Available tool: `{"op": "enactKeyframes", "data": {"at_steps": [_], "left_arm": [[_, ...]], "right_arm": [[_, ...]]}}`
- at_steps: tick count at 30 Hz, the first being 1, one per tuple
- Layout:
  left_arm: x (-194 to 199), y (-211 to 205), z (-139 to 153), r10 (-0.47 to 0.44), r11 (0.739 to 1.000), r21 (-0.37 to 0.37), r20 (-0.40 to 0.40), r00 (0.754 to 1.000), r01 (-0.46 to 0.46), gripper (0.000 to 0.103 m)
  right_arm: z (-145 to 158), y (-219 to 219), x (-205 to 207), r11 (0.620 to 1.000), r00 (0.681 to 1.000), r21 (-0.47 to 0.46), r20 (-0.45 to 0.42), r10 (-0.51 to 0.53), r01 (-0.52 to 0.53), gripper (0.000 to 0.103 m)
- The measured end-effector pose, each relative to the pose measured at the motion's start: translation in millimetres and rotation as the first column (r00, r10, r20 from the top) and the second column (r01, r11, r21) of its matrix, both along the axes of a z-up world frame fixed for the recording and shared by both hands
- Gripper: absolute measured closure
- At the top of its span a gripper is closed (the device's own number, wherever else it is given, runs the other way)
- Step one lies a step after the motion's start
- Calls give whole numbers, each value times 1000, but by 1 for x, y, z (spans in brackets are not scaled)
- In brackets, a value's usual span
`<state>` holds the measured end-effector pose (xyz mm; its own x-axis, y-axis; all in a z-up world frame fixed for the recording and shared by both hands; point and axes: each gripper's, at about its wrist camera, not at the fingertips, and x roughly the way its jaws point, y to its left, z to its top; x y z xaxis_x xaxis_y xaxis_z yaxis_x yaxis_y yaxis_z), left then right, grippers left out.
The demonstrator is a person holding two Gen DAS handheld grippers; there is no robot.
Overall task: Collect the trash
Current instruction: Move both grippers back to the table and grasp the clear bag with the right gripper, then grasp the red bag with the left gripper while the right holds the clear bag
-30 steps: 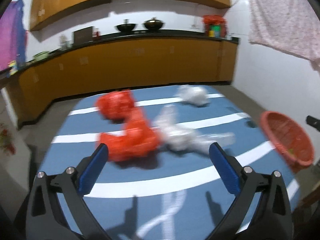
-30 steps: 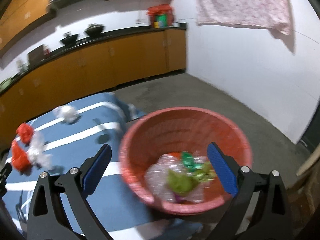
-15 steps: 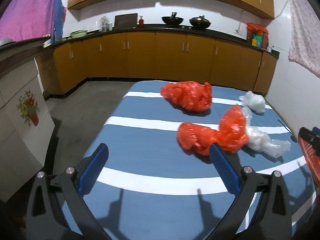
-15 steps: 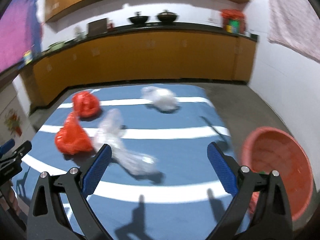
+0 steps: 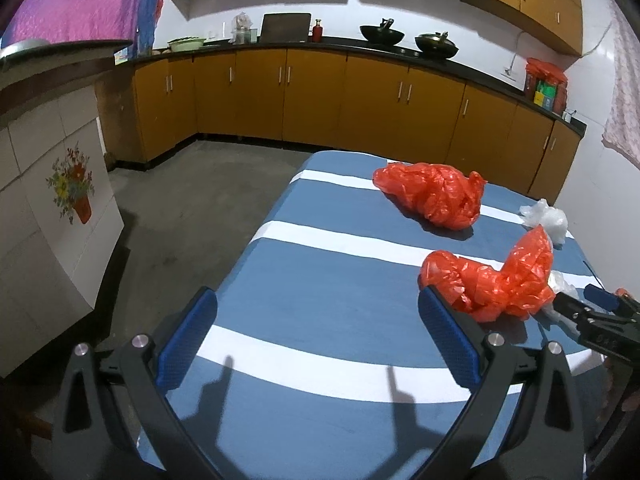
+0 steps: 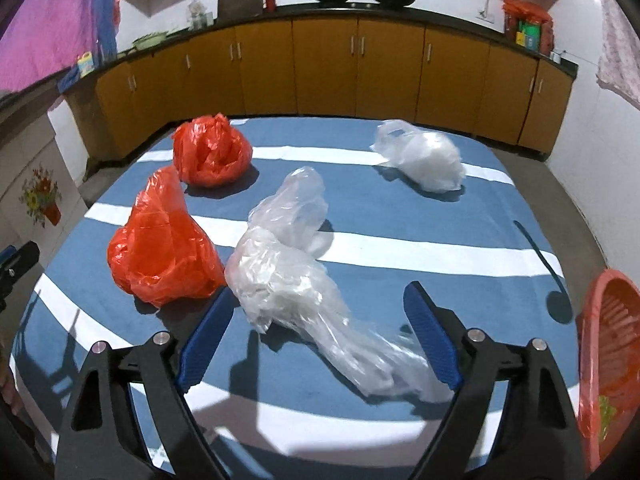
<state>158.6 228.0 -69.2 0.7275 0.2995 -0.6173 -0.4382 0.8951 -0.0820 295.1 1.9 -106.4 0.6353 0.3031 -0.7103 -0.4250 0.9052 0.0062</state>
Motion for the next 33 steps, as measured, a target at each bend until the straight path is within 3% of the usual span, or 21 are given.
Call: {"op": "enactKeyframes", "data": {"at_steps": [2, 7, 10, 18, 22, 28, 33], "left_arm": [[2, 0, -1, -2, 1000, -2, -2, 1000, 2, 4], [9, -7, -1, -26, 1000, -4, -1, 1000, 26, 4], [16, -16, 1, -59, 998, -6, 2, 998, 59, 4], [40, -56, 1, -225, 973, 46, -17, 974, 225, 4], [50, -81, 1, -335, 938, 83, -30, 942, 336, 4], [73, -118, 1, -446, 870, 198, -76, 892, 452, 4], [101, -125, -11, -500, 845, 140, -130, 856, 515, 4]], "right_arm": [[-3, 4, 3, 1000, 1000, -17, -15, 12, -13, 23], [-10, 3, 12, 1000, 997, -19, -73, 8, -10, 51], [-10, -6, 13, 1000, 996, -3, -83, -22, 22, 58], [-10, -50, 11, 991, 987, 9, -90, -130, 132, 59], [-11, -70, 10, 984, 980, 30, -105, -170, 174, 59], [-13, -80, 10, 981, 976, 43, -119, -181, 187, 59], [-13, -79, 8, 982, 976, 46, -120, -179, 186, 59]]}}
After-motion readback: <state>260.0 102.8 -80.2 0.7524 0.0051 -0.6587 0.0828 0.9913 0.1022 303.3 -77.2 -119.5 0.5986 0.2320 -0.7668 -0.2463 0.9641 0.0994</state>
